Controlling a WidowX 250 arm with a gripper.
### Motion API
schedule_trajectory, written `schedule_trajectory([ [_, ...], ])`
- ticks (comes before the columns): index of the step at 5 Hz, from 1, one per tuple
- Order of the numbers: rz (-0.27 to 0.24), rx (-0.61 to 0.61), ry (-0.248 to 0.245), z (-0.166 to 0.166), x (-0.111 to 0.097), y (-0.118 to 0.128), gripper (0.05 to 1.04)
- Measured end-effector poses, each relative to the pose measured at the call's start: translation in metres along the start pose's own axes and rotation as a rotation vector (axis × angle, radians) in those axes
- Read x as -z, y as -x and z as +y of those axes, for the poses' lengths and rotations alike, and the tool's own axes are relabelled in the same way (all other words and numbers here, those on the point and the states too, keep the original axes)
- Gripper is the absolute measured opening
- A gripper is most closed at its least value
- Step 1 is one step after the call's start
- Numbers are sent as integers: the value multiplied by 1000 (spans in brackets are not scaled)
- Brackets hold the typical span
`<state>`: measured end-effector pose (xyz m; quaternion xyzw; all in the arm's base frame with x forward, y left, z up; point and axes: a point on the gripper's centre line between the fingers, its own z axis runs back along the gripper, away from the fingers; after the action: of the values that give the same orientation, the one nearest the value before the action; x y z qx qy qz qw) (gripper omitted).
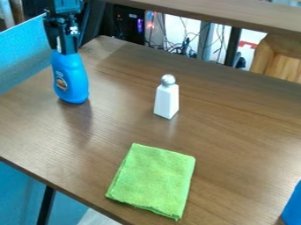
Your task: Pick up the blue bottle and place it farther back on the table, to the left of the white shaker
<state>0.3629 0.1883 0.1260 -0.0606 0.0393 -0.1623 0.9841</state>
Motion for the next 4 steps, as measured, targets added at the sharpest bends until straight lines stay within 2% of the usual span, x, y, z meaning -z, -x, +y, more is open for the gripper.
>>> schedule_trajectory([
  [1, 6, -12, -16, -13, -17, 13, 1005],
  [2, 49, -14, -71, -38, -36, 27, 1005],
  [3, 106, 49, -96, -78, -36, 22, 1004],
  [4, 132, 121, -44, -112, -30, 20, 1005],
])
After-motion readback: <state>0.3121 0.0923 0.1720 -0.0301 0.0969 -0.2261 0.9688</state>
